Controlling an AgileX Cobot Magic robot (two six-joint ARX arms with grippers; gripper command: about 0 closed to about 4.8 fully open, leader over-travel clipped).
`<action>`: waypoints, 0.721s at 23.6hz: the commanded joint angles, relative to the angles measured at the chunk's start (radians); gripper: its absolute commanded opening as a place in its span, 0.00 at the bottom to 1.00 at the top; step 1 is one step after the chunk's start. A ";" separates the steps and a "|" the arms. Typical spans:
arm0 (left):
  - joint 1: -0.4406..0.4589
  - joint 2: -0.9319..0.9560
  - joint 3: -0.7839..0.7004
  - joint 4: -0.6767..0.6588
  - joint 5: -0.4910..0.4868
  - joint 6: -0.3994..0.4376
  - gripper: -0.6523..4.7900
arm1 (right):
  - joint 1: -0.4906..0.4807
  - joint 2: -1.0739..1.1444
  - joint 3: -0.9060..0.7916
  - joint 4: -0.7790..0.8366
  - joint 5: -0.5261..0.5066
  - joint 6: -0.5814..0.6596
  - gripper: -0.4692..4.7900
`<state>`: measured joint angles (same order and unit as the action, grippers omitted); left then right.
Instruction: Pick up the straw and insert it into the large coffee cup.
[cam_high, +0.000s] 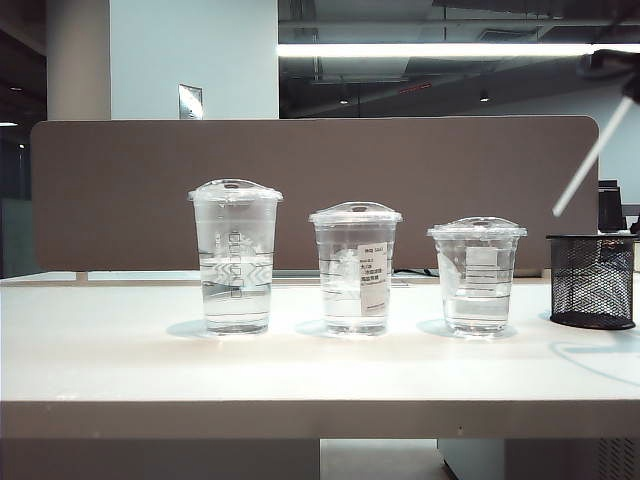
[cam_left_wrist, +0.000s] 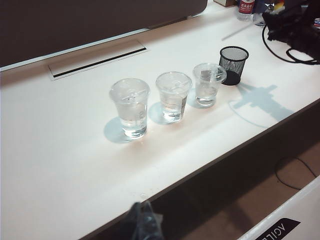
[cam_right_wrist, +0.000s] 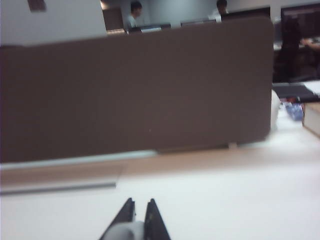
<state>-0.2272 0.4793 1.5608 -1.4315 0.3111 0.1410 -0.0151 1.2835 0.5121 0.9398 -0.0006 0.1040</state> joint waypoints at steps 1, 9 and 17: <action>0.002 0.001 0.002 -0.002 0.003 -0.002 0.11 | 0.002 -0.071 0.061 -0.040 -0.040 -0.003 0.16; 0.002 0.001 0.002 -0.002 0.003 -0.002 0.11 | 0.004 -0.230 0.313 -0.439 -0.335 -0.002 0.16; 0.002 0.001 0.002 -0.001 0.003 -0.003 0.11 | 0.094 -0.193 0.616 -0.733 -0.486 -0.002 0.17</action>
<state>-0.2268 0.4805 1.5608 -1.4315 0.3111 0.1410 0.0601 1.0763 1.1038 0.2085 -0.4515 0.1040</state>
